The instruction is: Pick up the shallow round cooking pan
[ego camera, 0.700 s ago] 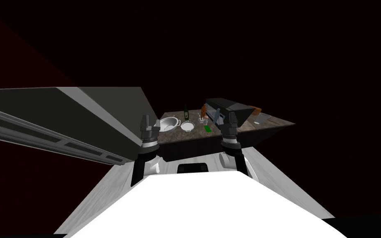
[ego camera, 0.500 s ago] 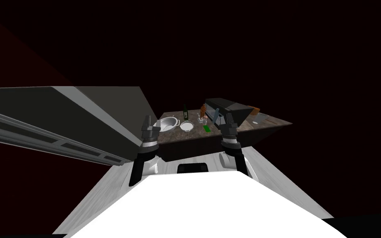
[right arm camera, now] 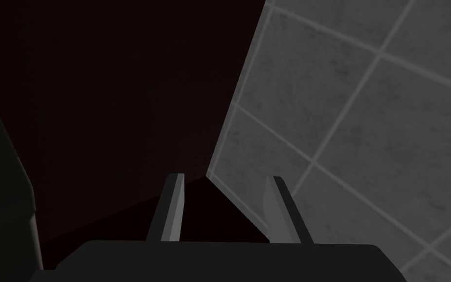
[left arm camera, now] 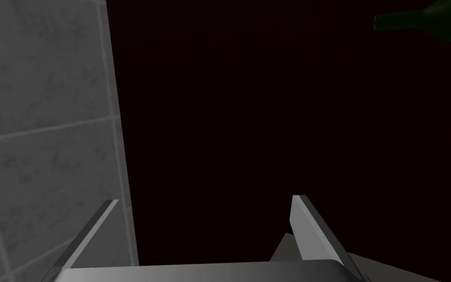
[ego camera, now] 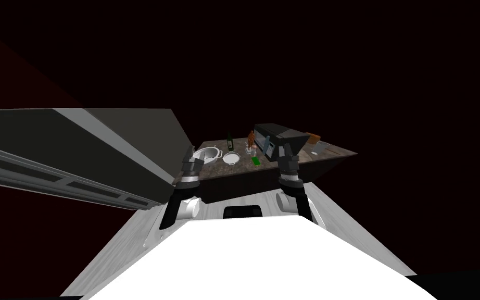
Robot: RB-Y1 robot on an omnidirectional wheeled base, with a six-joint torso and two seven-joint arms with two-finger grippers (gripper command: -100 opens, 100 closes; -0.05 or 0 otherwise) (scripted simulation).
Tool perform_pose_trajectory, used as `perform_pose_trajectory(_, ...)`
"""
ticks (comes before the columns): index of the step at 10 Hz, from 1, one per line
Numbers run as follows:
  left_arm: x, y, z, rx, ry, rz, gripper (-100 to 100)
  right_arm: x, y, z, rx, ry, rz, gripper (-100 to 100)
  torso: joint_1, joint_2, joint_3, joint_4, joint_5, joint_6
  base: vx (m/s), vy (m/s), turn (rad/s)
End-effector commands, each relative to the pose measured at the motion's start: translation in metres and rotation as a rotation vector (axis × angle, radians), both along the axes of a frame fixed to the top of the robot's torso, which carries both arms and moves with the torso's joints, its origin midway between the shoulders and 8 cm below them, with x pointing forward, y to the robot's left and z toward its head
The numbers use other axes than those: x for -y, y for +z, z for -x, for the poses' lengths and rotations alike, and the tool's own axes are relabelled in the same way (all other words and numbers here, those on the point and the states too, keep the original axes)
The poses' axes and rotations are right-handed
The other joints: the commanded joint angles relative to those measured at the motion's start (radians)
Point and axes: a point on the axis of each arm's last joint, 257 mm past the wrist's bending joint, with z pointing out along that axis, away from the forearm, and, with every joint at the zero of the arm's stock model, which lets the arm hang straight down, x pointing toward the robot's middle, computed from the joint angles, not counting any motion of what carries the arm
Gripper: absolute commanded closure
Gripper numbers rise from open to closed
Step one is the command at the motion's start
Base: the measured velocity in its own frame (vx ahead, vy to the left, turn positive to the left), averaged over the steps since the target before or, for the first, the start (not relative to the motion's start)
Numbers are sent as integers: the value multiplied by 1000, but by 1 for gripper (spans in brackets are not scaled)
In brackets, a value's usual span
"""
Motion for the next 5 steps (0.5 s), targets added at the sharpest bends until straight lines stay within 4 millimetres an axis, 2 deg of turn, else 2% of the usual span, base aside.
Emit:
perform_pose_trajectory(1,-3,-10,-7,-48,-8,10,-100,0,0,0,0,0,0,0,0,0,0,0,0,0,-26,-68,-40)
perform_pose_trajectory(4,-10,-25,-19,-125,-18,32,-100,0,0,0,0,0,0,0,1,0,0,0,0,0,-34,-77,-51)
perform_pose_trajectory(5,-13,-29,-23,-150,-23,45,-100,0,0,0,0,0,0,0,0,0,0,0,0,0,-47,-121,-98)
